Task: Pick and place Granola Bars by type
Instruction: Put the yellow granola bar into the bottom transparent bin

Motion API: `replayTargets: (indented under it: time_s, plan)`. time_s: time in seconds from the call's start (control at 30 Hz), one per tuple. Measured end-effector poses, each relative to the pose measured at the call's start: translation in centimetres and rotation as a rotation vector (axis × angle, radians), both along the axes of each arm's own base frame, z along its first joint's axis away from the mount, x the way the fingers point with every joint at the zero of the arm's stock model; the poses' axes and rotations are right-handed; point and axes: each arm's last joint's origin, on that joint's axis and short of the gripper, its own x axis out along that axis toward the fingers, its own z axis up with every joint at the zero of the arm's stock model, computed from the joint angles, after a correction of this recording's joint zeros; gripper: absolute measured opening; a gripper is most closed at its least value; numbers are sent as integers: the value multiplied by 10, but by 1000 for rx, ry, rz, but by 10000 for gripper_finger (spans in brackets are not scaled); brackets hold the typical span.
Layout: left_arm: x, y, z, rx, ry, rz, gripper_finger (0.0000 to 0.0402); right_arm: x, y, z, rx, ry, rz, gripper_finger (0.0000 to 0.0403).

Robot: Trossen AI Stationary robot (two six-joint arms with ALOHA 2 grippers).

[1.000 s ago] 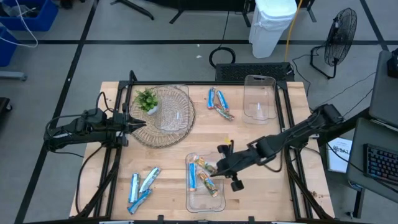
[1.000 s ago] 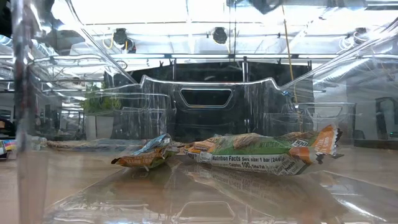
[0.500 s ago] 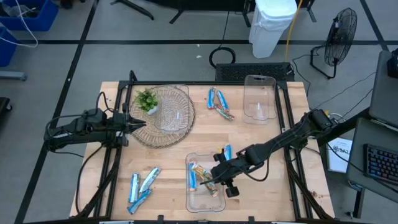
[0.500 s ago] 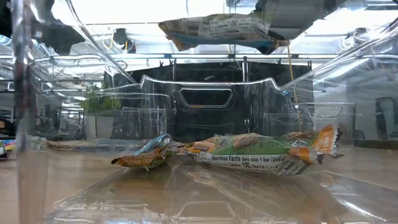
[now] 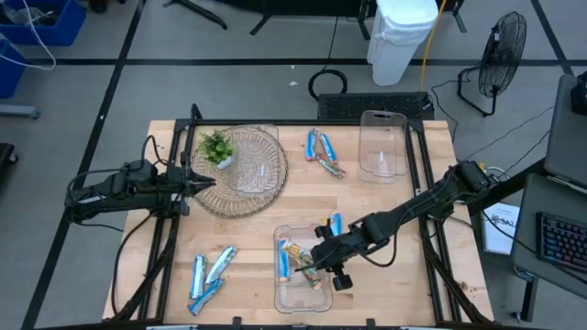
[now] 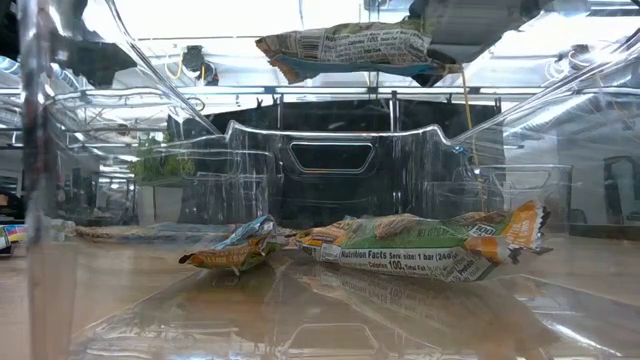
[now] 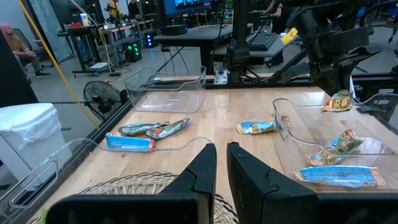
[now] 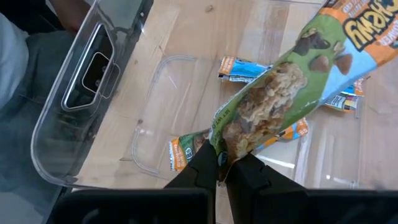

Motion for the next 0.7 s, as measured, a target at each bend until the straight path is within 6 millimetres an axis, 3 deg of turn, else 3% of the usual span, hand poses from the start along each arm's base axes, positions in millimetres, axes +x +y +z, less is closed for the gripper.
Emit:
replayTargets:
  time_s: [0.4,0.7]
  plan:
    - [0,0,0,0,0,0,47,2,-2,1,5,-8,-15,12]
    - [0,0,0,0,0,0,47,3,-1,2,16,-27,-13,53]
